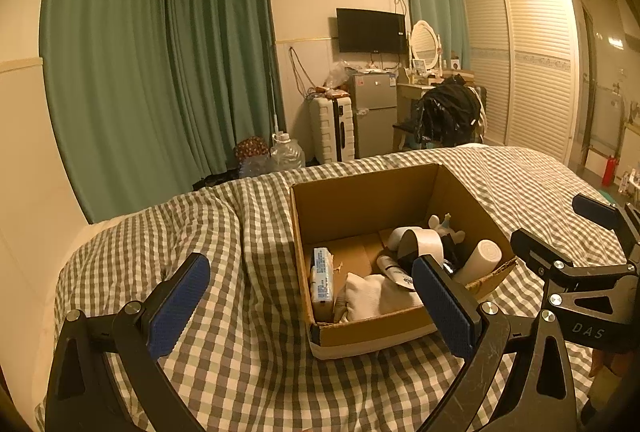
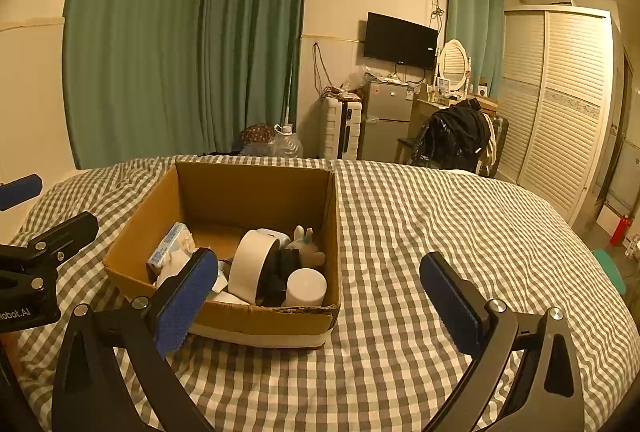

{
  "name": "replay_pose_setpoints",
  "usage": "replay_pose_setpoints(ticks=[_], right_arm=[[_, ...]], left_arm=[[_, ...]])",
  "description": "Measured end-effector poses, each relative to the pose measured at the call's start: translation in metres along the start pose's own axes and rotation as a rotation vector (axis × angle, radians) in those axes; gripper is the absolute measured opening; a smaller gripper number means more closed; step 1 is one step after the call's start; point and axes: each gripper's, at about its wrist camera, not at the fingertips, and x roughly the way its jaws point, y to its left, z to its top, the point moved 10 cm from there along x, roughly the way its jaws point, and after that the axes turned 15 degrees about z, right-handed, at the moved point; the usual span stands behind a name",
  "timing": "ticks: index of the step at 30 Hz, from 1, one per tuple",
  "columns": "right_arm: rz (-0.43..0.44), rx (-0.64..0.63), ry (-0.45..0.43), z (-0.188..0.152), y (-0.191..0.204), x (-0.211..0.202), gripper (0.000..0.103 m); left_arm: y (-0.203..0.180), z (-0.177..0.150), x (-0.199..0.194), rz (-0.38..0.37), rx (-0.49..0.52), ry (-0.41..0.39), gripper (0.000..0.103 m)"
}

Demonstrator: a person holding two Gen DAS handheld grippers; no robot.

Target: Organize objects

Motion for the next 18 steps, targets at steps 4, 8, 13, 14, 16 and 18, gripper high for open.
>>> replay_pose_setpoints(ticks=[4, 8, 13, 14, 16, 18], right_arm=[[-0.001, 0.003, 0.001, -0.0008, -0.0002, 0.0001, 0.101], [0.0, 0.003, 0.006, -0.0021, 0.001, 0.0012, 0.101], [0.003, 0.001, 0.029, -0.0069, 0.0022, 0.0064, 0.101], [0.004, -0.001, 0.03, -0.0067, 0.0029, 0.0065, 0.101], [0.011, -0.002, 0.033, -0.007, 0.0043, 0.007, 0.101], [0.014, -0.001, 0.037, -0.0075, 0.0053, 0.0088, 0.101]], left_arm=[[-0.0002, -0.0001, 0.0004, 0.0, 0.003, -0.001, 0.103], [-0.0008, 0.0, -0.0005, -0.002, 0.016, -0.01, 0.103], [0.0001, -0.0021, 0.0009, -0.001, 0.014, -0.002, 0.103], [0.0009, -0.0022, 0.0011, 0.0, 0.012, -0.001, 0.103], [0.0027, -0.0025, 0.0005, 0.017, 0.013, -0.009, 0.103], [0.0026, -0.0023, 0.0, 0.024, 0.02, -0.017, 0.103]])
